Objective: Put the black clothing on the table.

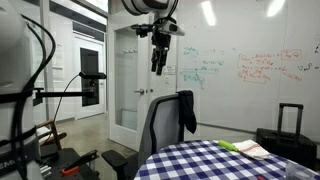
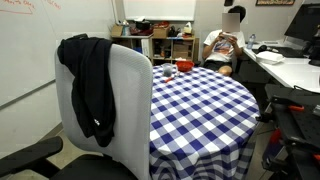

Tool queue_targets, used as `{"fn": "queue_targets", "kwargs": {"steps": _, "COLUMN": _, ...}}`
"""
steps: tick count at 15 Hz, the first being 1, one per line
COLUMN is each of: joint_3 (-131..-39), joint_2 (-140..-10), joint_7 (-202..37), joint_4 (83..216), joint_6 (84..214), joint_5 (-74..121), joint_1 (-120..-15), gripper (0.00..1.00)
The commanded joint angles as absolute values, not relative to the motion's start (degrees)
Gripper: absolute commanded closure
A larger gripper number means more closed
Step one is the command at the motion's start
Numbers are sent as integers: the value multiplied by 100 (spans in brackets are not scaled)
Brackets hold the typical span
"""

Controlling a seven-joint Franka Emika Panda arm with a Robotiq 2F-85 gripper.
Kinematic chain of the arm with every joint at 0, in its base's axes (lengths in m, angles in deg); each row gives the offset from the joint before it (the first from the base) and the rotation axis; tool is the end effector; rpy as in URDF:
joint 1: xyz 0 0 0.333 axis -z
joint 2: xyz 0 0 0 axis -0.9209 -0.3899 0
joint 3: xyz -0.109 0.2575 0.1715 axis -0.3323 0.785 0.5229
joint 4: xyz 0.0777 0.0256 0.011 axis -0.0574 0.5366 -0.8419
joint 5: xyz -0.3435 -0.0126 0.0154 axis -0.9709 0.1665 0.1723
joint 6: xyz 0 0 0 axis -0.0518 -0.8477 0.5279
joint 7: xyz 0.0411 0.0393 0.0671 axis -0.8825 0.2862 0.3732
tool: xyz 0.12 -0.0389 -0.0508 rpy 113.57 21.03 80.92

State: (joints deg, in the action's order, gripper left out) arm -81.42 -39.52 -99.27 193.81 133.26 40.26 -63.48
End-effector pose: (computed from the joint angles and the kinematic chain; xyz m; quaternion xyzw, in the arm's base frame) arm 0.3975 -0.0093 0.4552 -0.9561 0.2723 0.0066 0.1084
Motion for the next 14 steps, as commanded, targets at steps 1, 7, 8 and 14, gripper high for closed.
{"fn": "queue_targets", "kwargs": {"steps": 1, "joint_3": -8164, "joint_2": -4420, "joint_7": -10490, "joint_4": 18897, "joint_6": 14005, "joint_5": 4349, "joint_1": -6233, "gripper": 0}}
{"fn": "queue_targets", "kwargs": {"steps": 7, "joint_3": -8166, "joint_2": -4644, "joint_7": -11136, "joint_4": 18593, "joint_6": 14951, "joint_5": 4236, "joint_1": -6213, "gripper": 0}}
{"fn": "queue_targets", "kwargs": {"steps": 8, "joint_3": -8159, "joint_2": -4711, "joint_7": -11290, "joint_4": 18502, "joint_6": 15118, "joint_5": 4220, "joint_1": -6218, "gripper": 0}}
{"fn": "queue_targets", "kwargs": {"steps": 14, "joint_3": -8182, "joint_2": -4647, "joint_7": -11710, "joint_4": 18539, "joint_6": 15213, "joint_5": 4824, "joint_1": -6287, "gripper": 0}}
